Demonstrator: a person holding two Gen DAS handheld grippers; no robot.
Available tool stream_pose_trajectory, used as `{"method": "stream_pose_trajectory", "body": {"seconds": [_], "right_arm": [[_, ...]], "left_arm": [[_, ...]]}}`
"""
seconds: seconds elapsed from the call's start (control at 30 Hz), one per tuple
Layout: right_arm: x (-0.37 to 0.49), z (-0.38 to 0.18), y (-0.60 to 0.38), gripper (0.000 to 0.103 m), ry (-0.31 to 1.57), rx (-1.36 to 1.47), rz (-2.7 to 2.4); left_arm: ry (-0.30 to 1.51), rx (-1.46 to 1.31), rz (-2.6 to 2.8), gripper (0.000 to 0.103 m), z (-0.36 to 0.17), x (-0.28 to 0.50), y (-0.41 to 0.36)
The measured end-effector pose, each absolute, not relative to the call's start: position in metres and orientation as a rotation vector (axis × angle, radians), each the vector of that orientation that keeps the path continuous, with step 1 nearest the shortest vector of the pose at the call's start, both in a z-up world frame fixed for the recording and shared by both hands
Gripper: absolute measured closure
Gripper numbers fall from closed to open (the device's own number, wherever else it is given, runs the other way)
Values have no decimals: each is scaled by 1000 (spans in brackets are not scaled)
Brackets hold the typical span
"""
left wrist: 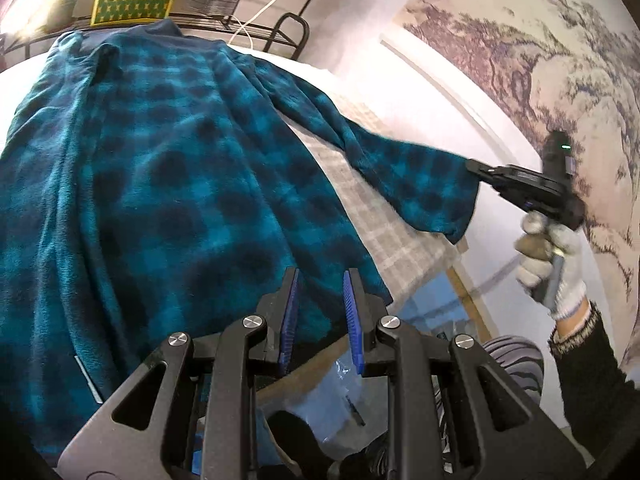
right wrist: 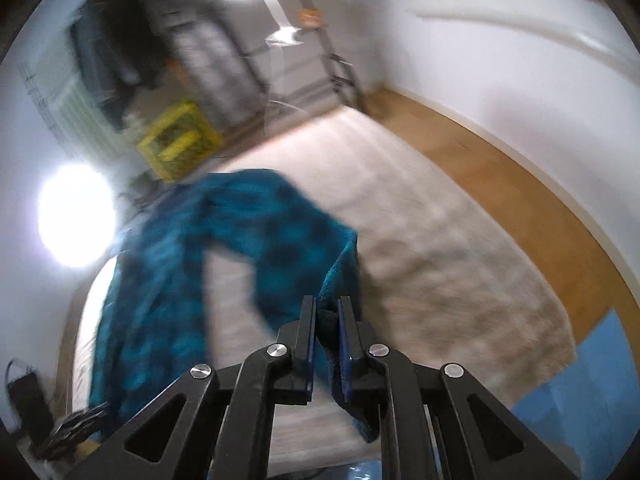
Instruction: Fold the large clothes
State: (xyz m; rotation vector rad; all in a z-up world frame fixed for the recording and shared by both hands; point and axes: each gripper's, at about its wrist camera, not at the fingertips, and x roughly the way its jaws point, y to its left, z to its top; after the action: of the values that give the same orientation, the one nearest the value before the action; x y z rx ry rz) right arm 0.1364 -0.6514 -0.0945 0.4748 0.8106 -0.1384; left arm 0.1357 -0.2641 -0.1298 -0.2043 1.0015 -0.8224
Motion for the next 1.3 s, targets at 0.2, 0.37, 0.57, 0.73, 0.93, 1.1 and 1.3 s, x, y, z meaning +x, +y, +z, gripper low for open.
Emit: {"method": "stream_pose_trajectory", "body": {"seconds": [0.2,0.37,0.57,0.73,0.93,1.1,1.3], "right_arm": [[150,-65,-551,95,790,356,131],[161,-88,-464,95,890,169,326],[171,-133,-422,84,1024,80,457],[181,-125,-438,63,1015,106,500],[220,-115,-481,63,984,166,375],[270,-113,-520,57,966,235,277],[361,-127,-554,55,976,313,160]], "left_arm": [[997,-262,-794,83,-131,141,-247],[1026,-303,-778,83,-140,148,-241],[1076,-325,-791,75,-152,155,-249],[1117,-355,-809,57,-166,161,-267],[1136,-274,-748,55,-185,173,-289],[1135,-265,-781,58,-197,177,-297],[1106,-254,-858,99,-193,174,-302]]}}
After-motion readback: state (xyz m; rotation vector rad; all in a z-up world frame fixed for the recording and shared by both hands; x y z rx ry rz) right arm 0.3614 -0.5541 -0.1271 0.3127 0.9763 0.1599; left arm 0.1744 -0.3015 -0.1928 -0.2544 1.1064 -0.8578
